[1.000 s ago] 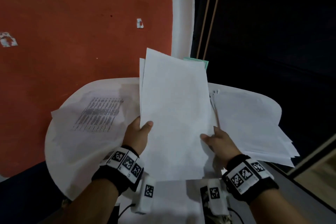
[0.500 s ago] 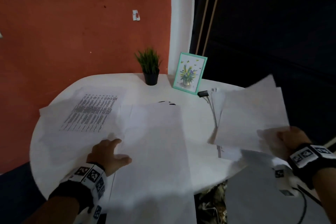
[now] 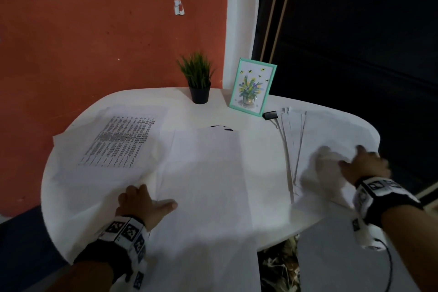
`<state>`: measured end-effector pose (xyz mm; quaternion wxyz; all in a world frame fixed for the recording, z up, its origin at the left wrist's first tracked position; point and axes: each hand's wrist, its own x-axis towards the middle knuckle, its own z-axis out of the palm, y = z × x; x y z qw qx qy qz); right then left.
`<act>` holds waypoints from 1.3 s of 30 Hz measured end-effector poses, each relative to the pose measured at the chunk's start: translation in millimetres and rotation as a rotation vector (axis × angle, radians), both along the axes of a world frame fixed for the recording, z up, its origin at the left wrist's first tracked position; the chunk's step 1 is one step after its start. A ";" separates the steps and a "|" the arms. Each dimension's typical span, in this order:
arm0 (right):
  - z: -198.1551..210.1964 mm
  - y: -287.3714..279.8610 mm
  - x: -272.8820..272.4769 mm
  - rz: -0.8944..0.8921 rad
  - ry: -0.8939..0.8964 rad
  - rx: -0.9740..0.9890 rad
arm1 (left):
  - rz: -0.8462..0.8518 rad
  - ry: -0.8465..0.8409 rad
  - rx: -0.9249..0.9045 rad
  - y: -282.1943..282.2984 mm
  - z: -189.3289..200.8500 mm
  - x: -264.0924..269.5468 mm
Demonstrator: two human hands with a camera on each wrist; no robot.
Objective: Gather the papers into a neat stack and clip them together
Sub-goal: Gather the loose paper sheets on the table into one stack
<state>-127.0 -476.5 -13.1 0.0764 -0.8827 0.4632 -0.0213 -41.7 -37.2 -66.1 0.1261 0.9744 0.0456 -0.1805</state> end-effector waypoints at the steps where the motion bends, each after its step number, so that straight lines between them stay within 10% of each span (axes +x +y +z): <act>1: -1.2 16.1 7.8 0.095 -0.026 0.063 | 0.018 0.003 0.000 -2.8 0.4 -0.6; 6: -34.5 130.1 31.2 0.412 0.035 0.334 | 0.051 0.042 -0.030 -16.5 3.2 -4.8; 13: -47.1 234.0 27.2 0.426 0.051 0.327 | 0.054 0.132 -0.138 -34.1 7.1 -0.7; 27: -35.6 223.5 22.9 0.240 0.031 0.586 | 0.158 0.107 -0.370 -37.4 -4.1 -8.2; 39: -36.0 202.5 15.2 0.165 -0.329 0.610 | 0.277 -0.069 -0.436 -19.3 -4.4 -3.2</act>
